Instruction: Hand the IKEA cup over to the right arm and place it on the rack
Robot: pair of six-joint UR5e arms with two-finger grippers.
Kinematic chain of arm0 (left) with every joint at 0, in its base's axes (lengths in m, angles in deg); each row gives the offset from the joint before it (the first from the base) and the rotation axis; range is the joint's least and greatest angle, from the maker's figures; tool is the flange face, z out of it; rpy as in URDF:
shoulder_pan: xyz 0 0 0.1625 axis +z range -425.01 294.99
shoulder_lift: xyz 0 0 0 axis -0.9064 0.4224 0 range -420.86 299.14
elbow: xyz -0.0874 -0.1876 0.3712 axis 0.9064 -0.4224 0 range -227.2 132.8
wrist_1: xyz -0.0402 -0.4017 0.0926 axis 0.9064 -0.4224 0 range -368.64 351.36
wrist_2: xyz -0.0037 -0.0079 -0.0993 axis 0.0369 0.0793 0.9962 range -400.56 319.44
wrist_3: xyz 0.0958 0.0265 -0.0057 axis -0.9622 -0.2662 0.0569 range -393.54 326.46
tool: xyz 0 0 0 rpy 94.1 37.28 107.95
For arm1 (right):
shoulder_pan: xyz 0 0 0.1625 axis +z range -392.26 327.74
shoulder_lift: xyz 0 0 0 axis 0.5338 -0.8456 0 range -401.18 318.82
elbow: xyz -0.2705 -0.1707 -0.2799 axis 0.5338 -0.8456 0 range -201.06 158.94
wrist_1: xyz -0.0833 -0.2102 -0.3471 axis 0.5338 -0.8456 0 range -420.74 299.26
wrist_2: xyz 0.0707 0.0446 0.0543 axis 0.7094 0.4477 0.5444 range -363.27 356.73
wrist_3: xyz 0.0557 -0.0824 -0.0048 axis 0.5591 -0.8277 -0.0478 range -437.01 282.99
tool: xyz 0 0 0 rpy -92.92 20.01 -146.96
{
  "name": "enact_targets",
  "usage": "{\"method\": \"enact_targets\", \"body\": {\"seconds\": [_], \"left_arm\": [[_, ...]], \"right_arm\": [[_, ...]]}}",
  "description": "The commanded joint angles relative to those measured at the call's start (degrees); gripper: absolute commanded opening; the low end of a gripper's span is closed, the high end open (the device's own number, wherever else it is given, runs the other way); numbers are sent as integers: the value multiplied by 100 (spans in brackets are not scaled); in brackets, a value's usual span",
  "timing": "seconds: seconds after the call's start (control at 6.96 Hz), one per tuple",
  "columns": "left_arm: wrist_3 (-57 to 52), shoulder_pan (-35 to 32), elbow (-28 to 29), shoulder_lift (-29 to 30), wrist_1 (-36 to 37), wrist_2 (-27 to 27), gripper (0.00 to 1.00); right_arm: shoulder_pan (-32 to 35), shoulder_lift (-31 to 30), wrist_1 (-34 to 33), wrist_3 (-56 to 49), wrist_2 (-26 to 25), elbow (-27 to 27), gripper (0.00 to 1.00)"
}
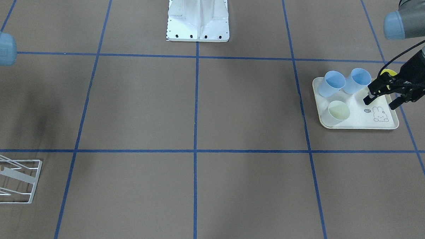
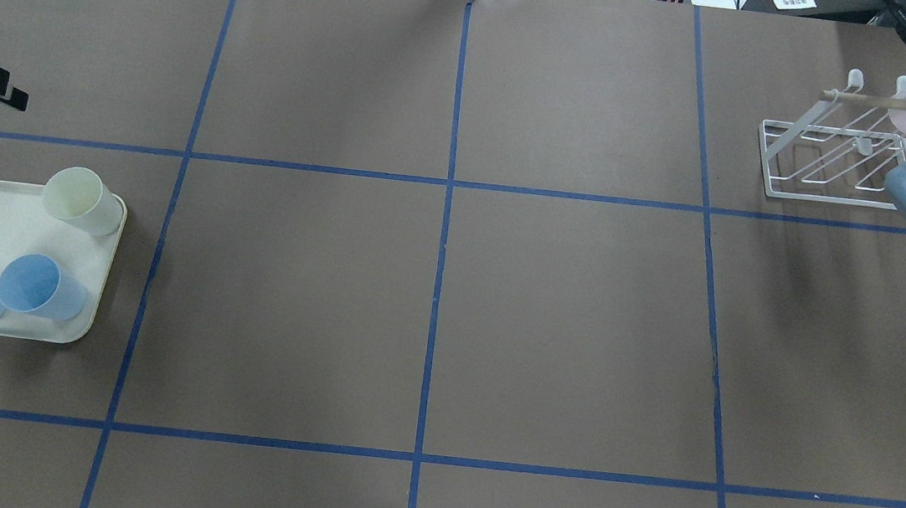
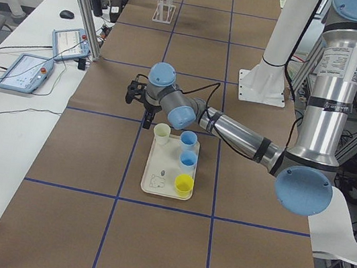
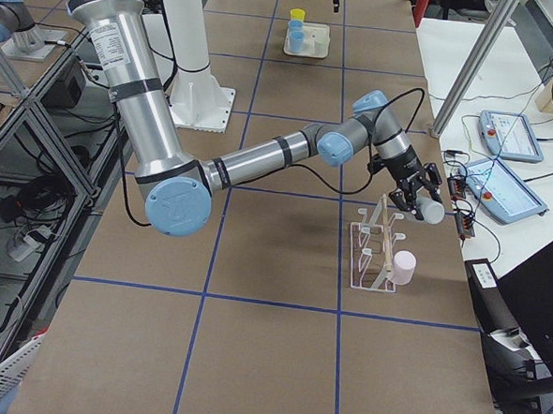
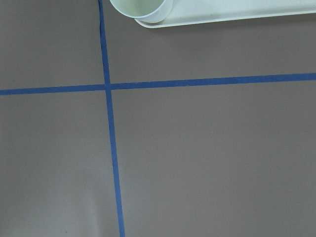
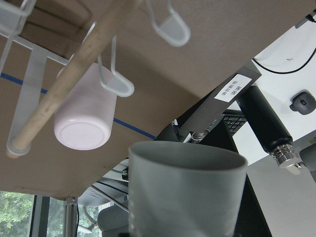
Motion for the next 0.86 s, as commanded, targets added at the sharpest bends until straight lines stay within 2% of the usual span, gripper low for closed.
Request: {"method": "enact_targets", "body": {"seconds": [0.0, 0.57, 0.72], "left_arm": [[1, 8, 0, 0, -9, 6, 100], [1, 9, 0, 9, -9, 6, 100], [1, 9, 0, 0, -9, 6, 100]], "right_arm": [[-29, 41, 26, 4, -110, -266, 21], [-284, 7, 35, 187, -453, -381, 21], [-354, -11, 305, 319, -489, -547, 21]]}}
